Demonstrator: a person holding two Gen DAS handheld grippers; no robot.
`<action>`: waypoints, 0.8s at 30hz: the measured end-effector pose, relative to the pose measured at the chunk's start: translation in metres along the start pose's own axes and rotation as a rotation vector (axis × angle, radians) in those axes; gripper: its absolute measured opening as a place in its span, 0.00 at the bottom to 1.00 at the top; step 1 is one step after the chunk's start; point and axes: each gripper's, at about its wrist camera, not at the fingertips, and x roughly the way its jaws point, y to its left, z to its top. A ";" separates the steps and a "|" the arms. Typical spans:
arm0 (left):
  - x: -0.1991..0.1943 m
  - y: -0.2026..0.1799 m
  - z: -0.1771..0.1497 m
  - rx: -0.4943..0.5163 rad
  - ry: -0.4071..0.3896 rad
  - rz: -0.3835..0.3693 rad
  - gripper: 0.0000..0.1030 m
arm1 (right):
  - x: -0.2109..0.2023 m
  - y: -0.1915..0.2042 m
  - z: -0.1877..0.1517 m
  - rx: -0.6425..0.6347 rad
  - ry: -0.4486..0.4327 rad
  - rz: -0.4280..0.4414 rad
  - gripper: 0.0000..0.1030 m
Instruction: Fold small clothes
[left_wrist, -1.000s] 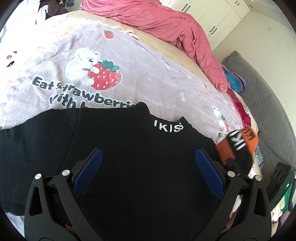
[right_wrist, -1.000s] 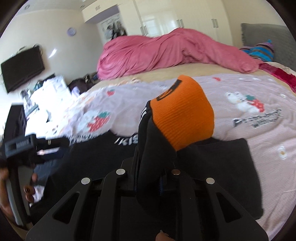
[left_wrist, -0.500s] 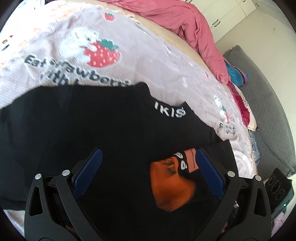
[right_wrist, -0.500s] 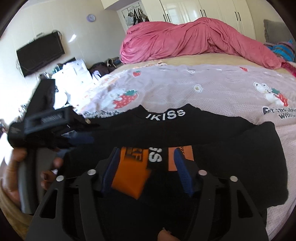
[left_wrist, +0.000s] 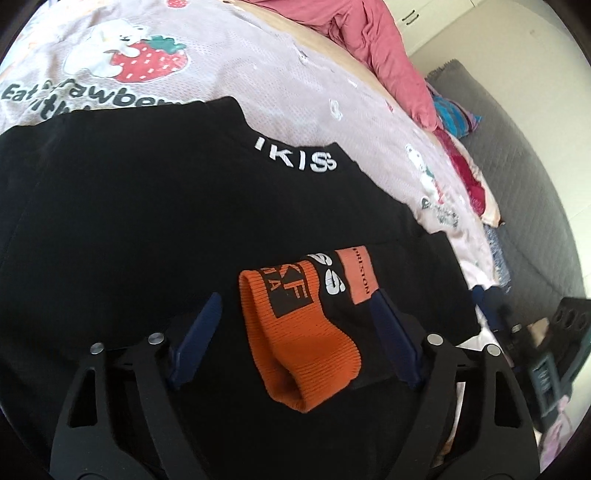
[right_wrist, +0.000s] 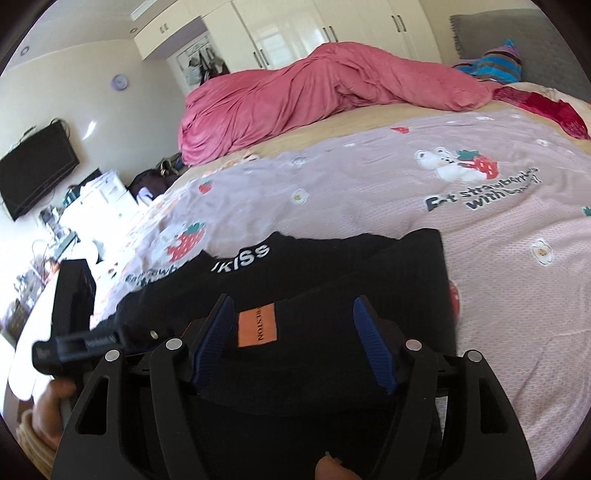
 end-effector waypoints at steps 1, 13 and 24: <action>0.002 -0.001 0.000 0.005 -0.001 0.009 0.67 | -0.001 -0.003 0.001 0.012 -0.003 0.002 0.64; -0.003 -0.011 0.004 0.082 -0.096 0.001 0.08 | -0.007 -0.022 0.007 0.065 -0.024 -0.035 0.64; -0.068 -0.013 0.010 0.105 -0.242 -0.068 0.07 | -0.012 -0.037 0.008 0.101 -0.035 -0.054 0.64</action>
